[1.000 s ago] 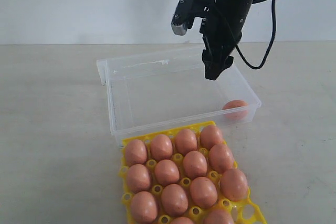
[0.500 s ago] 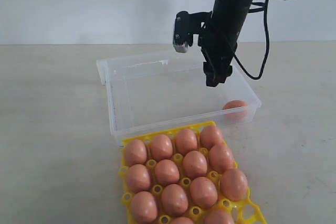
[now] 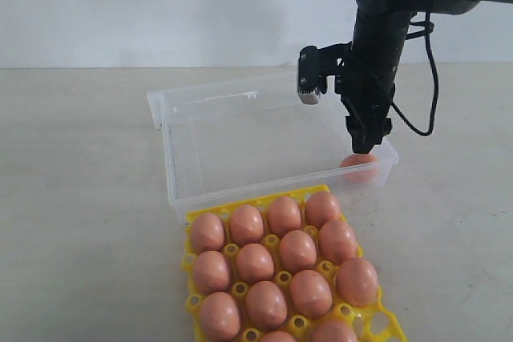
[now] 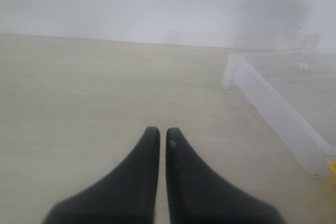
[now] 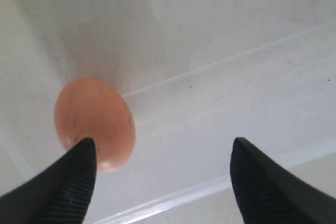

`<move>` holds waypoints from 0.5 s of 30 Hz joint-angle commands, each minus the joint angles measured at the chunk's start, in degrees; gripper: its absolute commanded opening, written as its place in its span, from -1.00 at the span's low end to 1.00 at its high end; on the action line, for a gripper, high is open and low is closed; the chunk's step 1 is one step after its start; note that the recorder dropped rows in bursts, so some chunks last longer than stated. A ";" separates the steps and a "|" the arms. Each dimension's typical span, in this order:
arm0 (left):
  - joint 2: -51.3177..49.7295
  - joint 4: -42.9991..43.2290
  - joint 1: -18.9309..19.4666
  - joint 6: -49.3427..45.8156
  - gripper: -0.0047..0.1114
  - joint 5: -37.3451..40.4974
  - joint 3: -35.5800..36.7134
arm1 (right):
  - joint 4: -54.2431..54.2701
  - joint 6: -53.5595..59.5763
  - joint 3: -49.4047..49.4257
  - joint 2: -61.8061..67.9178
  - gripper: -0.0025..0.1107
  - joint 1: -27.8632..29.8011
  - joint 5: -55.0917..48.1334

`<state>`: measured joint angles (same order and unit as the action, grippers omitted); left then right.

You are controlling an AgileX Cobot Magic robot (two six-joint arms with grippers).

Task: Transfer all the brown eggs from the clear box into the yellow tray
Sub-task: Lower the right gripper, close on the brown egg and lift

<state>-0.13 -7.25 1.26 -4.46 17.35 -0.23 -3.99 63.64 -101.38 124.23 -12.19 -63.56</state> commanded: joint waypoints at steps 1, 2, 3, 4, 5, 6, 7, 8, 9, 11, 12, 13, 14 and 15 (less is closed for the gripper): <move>0.13 0.21 -0.20 -0.10 -0.85 -0.64 0.23 | 2.26 0.05 0.25 -0.31 0.14 0.25 -0.65; 0.13 0.21 -0.20 -0.10 -0.85 -0.64 0.23 | 2.53 0.05 0.25 -0.31 0.14 0.25 -0.76; 0.13 0.21 -0.20 -0.10 -0.85 -0.64 0.23 | 2.70 0.05 0.25 -0.20 0.14 0.25 -0.87; 0.13 0.21 -0.20 -0.10 -0.85 -0.64 0.23 | 3.03 0.05 0.25 -0.20 0.14 0.25 -1.09; 0.13 0.21 -0.20 -0.10 -0.85 -0.64 0.23 | 3.49 0.15 0.25 -0.07 0.14 0.25 -1.09; 0.13 0.21 -0.20 -0.10 -0.85 -0.64 0.23 | 3.50 0.27 0.25 0.20 0.14 0.25 -1.09; 0.13 0.21 -0.20 -0.10 -0.85 -0.64 0.23 | 3.50 0.27 0.25 0.31 0.14 0.25 -1.21; 0.13 0.21 -0.20 -0.10 -0.85 -0.64 0.23 | 3.50 0.27 0.25 0.58 0.14 0.25 -1.32; 0.13 0.21 -0.20 -0.10 -0.85 -0.64 0.23 | 3.50 0.27 0.25 1.06 0.14 0.25 -1.83; 0.13 0.21 -0.20 -0.10 -0.85 -0.64 0.23 | 3.50 0.17 0.68 1.62 0.14 0.25 -2.57; 0.13 0.21 -0.20 -0.10 -0.85 -0.64 0.23 | 3.50 0.17 1.20 1.97 0.14 0.25 -2.68; 0.13 0.21 -0.20 -0.10 -0.85 -0.64 0.23 | 3.50 0.17 1.60 2.07 0.14 0.25 -2.68; 0.13 0.21 -0.20 -0.10 -0.85 -0.64 0.23 | 3.50 0.01 2.03 2.22 0.14 0.25 -2.68; 0.13 0.21 -0.20 -0.10 -0.85 -0.64 0.23 | 3.50 0.01 2.59 2.32 0.14 0.25 -2.68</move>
<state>-0.13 -7.25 1.26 -4.46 17.35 -0.23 -0.86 63.64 -99.98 126.30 -12.15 -65.57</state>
